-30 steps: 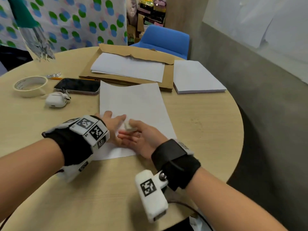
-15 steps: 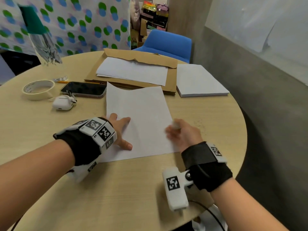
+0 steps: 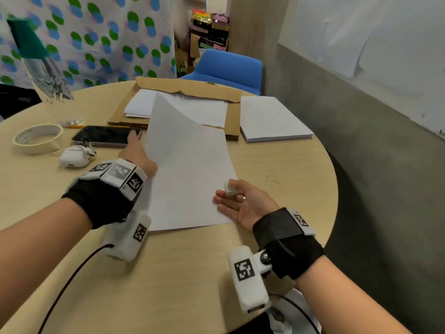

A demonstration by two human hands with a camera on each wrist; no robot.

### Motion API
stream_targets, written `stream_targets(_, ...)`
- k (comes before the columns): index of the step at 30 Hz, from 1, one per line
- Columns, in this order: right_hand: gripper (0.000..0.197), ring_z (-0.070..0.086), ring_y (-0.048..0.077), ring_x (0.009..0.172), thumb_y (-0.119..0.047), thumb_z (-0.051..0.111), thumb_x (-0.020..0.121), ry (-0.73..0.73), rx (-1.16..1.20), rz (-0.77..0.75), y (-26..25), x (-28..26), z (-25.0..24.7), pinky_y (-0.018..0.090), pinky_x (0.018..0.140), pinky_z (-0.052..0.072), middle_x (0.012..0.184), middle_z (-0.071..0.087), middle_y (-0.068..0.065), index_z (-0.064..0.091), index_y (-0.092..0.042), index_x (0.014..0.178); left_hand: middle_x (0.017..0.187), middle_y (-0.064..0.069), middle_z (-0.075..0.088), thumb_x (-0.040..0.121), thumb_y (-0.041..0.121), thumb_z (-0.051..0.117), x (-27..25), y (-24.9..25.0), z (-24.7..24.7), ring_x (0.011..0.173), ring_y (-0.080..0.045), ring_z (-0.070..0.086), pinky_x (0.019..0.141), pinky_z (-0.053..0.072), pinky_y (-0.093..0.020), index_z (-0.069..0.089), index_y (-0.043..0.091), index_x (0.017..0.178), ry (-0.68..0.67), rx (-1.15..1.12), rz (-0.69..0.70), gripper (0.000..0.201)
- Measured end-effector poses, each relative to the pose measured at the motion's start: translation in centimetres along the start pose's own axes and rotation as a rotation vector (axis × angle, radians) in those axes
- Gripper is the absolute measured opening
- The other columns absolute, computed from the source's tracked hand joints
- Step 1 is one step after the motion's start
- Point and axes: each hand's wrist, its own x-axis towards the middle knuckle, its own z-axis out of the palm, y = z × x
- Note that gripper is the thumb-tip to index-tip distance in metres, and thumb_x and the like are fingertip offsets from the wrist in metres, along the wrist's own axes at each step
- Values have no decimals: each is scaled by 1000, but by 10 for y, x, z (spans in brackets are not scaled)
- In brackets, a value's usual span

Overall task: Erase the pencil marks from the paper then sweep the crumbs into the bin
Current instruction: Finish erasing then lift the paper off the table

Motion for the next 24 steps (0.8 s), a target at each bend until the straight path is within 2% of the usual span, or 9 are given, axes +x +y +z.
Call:
stream_targets(2, 13, 62, 26, 79, -15, 59, 89, 9, -34, -43, -2, 0, 0, 36, 79, 53, 89, 60, 15, 56, -3, 92, 130, -19, 53, 83, 1, 59, 5, -6, -4, 118, -38, 50, 97, 41, -40, 43, 7, 136, 14, -76, 33, 56)
stream_targets(4, 16, 57, 22, 81, -15, 63, 86, 39, -112, -123, -10, 2, -2, 32, 77, 52, 91, 59, 11, 59, -3, 96, 123, -16, 59, 85, 3, 59, 5, -10, -5, 113, -36, 55, 98, 43, -39, 55, 5, 126, 34, -212, 39, 42)
stream_targets(9, 7, 54, 12, 89, -17, 69, 81, 105, -452, -448, -47, 6, 10, 24, 68, 44, 100, 61, 6, 63, -14, 79, 125, -16, 58, 89, -1, 55, 6, -5, -15, 109, -31, 58, 99, 44, -43, 53, -1, 126, 15, -674, 106, 37)
stream_targets(12, 18, 56, 16, 89, -14, 70, 80, 35, -556, -590, -73, 4, 21, 27, 74, 45, 88, 61, 2, 58, -19, 68, 119, -13, 56, 92, -6, 48, 2, 5, -26, 87, -23, 60, 89, 48, -37, 49, -4, 127, -20, -866, 180, 36)
stream_targets(14, 15, 59, 16, 82, -11, 71, 79, -22, -599, -638, -88, 0, 29, 31, 80, 48, 80, 63, 1, 61, -17, 70, 111, -11, 59, 92, -3, 49, 1, 10, -34, 81, -15, 59, 84, 51, -33, 52, 0, 122, -34, -917, 244, 31)
stream_targets(17, 16, 60, 15, 75, -8, 73, 77, -37, -677, -743, -103, -5, 37, 32, 82, 50, 74, 64, -1, 63, -18, 71, 96, -3, 63, 91, 10, 55, 0, 15, -45, 77, -14, 62, 64, 57, -29, 60, 12, 94, -46, -928, 284, 6)
stream_targets(19, 17, 60, 16, 74, -10, 75, 75, -21, -742, -836, -107, -4, 39, 31, 80, 50, 72, 64, -1, 62, -20, 69, 86, 3, 66, 89, 12, 58, 2, 18, -49, 70, -8, 64, 65, 58, -27, 60, 18, 83, 15, -924, 301, 9)
stream_targets(22, 16, 58, 14, 71, -15, 76, 74, -18, -865, -821, -111, -4, 43, 30, 75, 49, 69, 65, -3, 63, -19, 66, 71, 8, 69, 89, 12, 60, 7, 21, -52, 58, 0, 65, 65, 57, -25, 60, 18, 78, 78, -905, 295, 13)
stream_targets(24, 16, 60, 12, 69, -13, 74, 77, -17, -742, -828, -124, 0, 46, 30, 74, 52, 65, 66, -6, 63, -18, 67, 85, -1, 67, 89, 13, 61, 8, 24, -55, 60, -3, 65, 64, 57, -26, 61, 11, 86, 102, -904, 268, 3)
